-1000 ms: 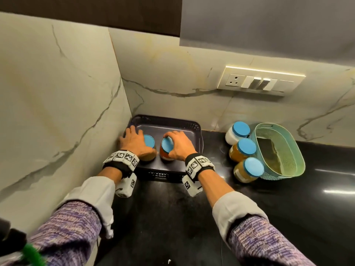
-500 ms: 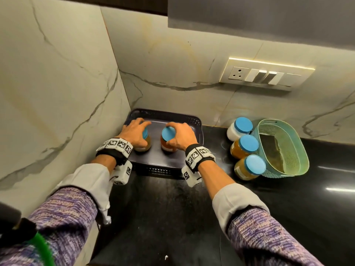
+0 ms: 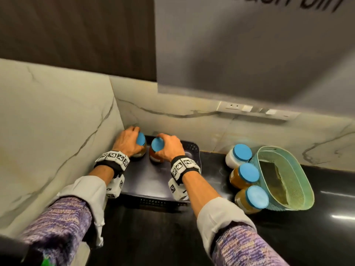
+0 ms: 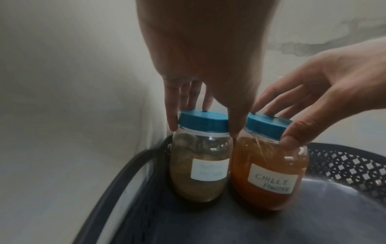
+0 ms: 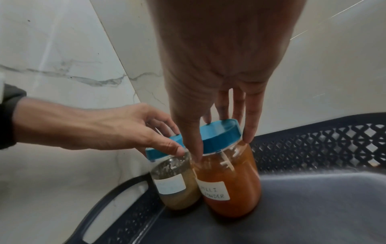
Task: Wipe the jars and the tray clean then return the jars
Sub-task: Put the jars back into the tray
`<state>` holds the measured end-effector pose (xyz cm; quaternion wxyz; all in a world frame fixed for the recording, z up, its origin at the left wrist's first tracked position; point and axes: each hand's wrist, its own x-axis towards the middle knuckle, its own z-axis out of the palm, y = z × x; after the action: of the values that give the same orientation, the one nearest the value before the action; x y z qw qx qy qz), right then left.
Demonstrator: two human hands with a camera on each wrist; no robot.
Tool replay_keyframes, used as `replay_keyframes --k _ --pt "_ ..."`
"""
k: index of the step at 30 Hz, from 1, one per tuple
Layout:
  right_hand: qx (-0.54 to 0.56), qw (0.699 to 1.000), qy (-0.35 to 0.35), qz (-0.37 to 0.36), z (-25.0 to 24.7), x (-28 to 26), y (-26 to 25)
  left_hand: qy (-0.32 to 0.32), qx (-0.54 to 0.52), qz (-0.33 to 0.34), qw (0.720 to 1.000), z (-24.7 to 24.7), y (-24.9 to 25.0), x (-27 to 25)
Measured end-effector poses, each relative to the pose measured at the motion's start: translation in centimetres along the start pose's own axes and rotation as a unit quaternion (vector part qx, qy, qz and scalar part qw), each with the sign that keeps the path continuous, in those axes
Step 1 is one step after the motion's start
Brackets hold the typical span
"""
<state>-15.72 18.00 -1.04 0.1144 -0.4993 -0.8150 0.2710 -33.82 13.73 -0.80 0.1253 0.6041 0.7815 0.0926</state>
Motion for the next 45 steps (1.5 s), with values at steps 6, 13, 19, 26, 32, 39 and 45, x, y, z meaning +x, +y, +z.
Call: replay_keyframes --k 6,13,19,26,32,39,45 --pt "-0.012 1.0 -0.009 -0.015 0.3 2.6 -0.7 -0.001 0.017 -0.007 1.0 -0.1 -0.4 2.0" --pt "0.024 0.999 0.025 -0.017 2.3 2.0 -0.3 -0.004 0.034 0.004 0.999 0.3 -1.4 1.1" --pt "0.034 0.998 0.032 -0.029 2.9 1.6 0.4 0.002 0.047 0.019 0.999 0.9 -1.6 0.7" --pt "0.08 0.996 0.035 0.023 0.5 -3.8 2.5 0.049 0.042 0.073 0.995 1.1 -0.5 -1.6" --pt "0.123 0.961 0.19 0.156 -3.8 -14.9 8.8 0.064 -0.072 0.193 0.976 4.3 7.4 -5.6" --pt "0.029 0.927 0.224 0.3 -11.6 -24.6 19.0 -0.084 -0.049 0.41 0.907 8.0 25.0 -6.0" --pt "-0.12 0.975 0.036 0.185 -12.7 -25.2 22.1 -0.135 0.092 0.446 0.88 10.3 34.4 -3.8"
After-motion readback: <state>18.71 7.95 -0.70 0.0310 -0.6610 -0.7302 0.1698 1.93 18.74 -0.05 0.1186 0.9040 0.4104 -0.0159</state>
